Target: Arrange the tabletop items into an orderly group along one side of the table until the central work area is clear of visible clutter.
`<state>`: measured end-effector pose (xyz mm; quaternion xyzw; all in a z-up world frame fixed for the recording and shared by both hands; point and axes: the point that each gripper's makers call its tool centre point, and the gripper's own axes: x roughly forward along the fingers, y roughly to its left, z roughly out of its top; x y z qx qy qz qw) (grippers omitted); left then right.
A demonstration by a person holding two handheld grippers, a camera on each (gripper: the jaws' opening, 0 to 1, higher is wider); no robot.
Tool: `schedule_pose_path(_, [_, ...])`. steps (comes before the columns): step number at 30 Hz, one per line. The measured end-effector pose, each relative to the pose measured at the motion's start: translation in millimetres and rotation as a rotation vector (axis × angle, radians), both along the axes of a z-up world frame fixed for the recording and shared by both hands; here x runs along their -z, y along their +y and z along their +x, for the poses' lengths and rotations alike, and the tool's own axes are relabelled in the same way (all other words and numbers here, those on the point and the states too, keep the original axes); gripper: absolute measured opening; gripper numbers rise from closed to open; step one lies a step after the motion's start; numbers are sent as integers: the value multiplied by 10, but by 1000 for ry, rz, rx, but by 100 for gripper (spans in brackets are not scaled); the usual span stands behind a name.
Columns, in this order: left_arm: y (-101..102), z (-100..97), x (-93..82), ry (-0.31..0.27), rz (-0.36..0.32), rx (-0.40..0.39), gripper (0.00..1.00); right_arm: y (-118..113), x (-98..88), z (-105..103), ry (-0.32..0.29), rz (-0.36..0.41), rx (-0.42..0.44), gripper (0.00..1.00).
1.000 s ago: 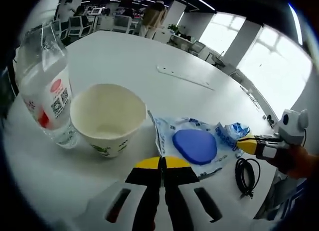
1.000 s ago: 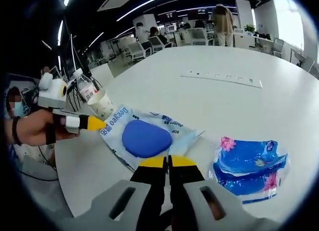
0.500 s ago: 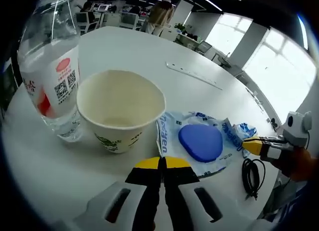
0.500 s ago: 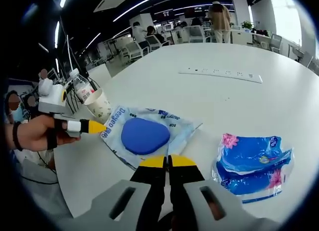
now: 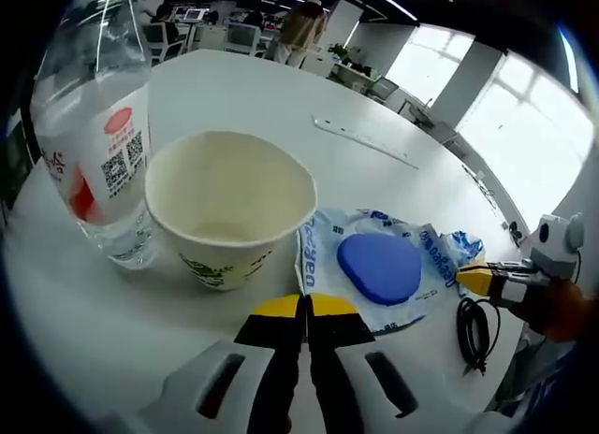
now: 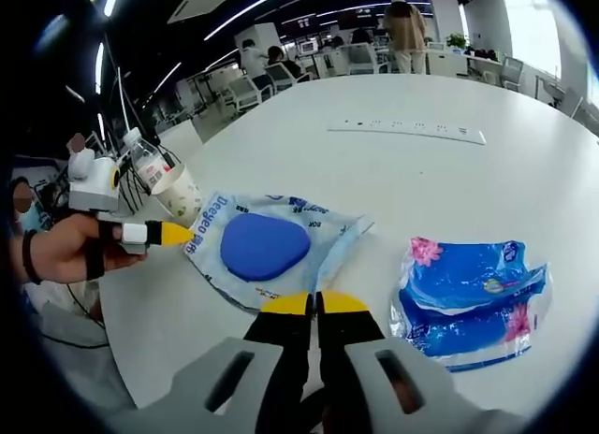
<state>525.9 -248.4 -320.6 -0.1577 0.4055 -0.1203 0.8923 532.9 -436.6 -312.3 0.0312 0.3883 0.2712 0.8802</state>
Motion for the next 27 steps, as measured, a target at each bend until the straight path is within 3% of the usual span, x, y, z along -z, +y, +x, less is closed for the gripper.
schedule_pose_path(18, [9, 2, 2, 3, 9, 9, 0, -56, 44, -12, 22, -11, 19, 0])
schedule_pose_path(27, [32, 5, -14, 0, 18, 13, 1, -77, 28, -17, 31, 1, 43, 6])
